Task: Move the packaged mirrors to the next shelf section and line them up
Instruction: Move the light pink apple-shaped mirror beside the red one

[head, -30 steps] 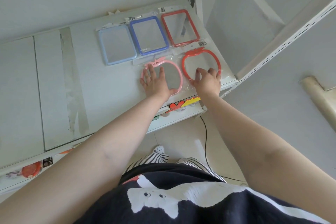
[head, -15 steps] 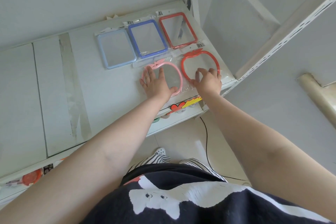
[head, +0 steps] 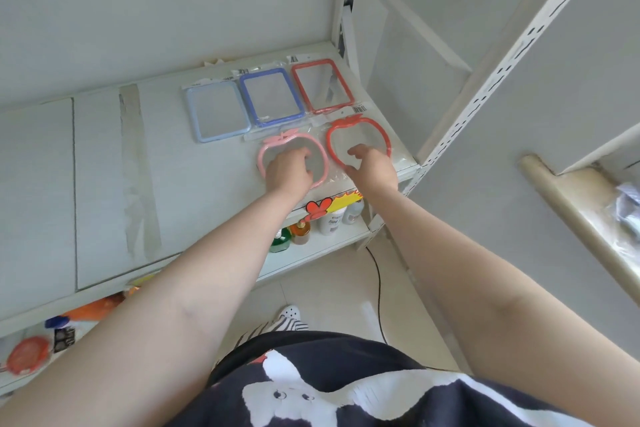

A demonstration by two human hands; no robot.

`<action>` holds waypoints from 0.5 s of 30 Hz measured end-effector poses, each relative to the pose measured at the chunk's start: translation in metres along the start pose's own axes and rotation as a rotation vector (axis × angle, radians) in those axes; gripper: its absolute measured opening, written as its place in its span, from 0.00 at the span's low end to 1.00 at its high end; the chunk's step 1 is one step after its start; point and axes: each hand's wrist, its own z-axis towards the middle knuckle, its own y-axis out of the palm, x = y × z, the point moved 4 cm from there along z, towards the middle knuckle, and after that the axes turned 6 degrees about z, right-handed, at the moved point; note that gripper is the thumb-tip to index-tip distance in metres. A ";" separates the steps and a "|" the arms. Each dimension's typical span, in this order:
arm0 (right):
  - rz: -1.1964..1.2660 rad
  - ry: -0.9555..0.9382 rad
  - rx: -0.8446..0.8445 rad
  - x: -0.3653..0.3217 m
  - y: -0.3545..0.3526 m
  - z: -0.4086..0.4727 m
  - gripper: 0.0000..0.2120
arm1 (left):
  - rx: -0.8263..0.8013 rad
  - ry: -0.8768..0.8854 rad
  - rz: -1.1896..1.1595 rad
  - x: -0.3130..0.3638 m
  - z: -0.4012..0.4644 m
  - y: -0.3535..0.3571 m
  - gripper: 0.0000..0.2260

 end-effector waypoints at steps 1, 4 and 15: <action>-0.013 -0.033 -0.011 0.000 -0.003 -0.007 0.18 | 0.006 0.009 -0.005 0.003 -0.010 -0.003 0.21; -0.075 -0.112 -0.054 -0.002 -0.012 -0.031 0.18 | 0.035 0.005 0.004 0.008 -0.045 -0.011 0.19; -0.111 -0.287 -0.209 -0.020 0.013 -0.125 0.13 | 0.052 -0.150 0.048 -0.028 -0.162 -0.024 0.20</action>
